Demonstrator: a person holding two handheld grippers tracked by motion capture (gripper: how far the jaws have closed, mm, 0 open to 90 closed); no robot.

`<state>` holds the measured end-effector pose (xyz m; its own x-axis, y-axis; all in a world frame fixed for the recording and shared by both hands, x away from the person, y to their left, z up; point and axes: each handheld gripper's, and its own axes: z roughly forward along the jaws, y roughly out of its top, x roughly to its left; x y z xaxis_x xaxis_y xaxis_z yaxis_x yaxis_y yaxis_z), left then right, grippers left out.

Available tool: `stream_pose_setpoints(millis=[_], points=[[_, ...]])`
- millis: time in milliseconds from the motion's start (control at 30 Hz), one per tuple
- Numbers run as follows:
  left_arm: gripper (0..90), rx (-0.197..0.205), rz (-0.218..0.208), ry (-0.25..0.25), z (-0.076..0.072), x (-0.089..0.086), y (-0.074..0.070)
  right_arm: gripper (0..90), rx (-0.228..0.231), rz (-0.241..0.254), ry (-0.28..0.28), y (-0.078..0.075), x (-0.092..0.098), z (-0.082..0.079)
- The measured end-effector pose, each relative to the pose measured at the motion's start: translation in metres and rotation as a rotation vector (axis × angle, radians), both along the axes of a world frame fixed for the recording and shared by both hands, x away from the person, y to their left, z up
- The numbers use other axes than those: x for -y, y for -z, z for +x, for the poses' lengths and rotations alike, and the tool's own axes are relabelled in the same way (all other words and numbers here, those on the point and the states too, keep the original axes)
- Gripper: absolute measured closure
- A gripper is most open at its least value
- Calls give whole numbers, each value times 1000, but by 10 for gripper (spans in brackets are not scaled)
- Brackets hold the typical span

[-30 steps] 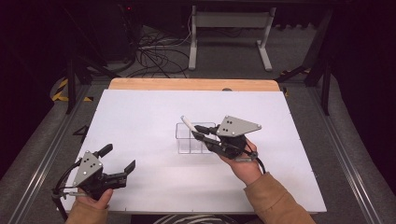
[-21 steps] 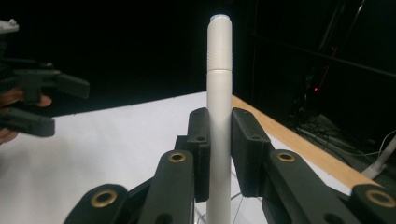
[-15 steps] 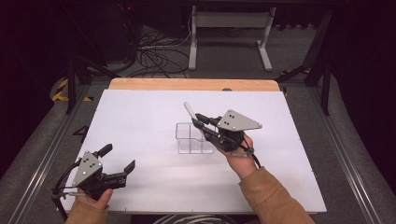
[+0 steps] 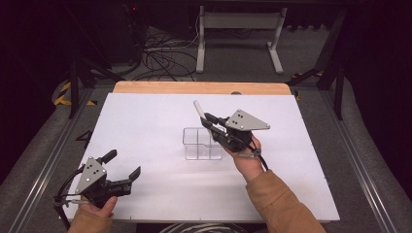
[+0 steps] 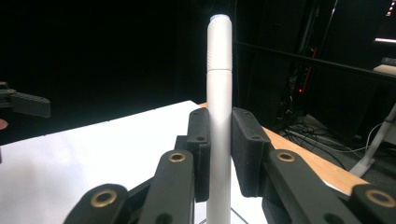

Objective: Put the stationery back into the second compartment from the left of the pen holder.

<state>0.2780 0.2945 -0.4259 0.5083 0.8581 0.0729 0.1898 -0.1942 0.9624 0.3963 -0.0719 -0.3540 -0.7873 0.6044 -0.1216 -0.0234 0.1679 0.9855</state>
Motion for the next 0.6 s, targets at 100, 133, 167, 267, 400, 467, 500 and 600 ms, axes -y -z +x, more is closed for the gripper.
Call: stream_pose_setpoints(millis=[100, 133, 167, 267, 400, 467, 500, 600], points=[[69, -3, 0, 1, 0, 0, 0, 784, 8, 3, 3, 2, -2, 3], [69, -3, -1, 1, 0, 0, 0, 784, 4, 7, 1, 3, -2, 5], [68, -2, 0, 1, 0, 0, 0, 784, -5, 14, 0, 4, -3, 7], [69, 0, 0, 0, 0, 0, 0, 784, -26, 32, -5, 7, -5, 12], [68, -2, 0, 1, 0, 0, 0, 784, -45, 45, -8, 12, -9, 17], [68, 1, 1, 1, 0, 0, 0, 784, -44, 44, -5, 15, -12, 19], [69, 1, 1, 1, 0, -1, 0, 784, -47, 40, -4, 16, -14, 21], [69, -1, 2, 1, 0, -1, 0, 784, -54, 36, 1, 21, -18, 24]])
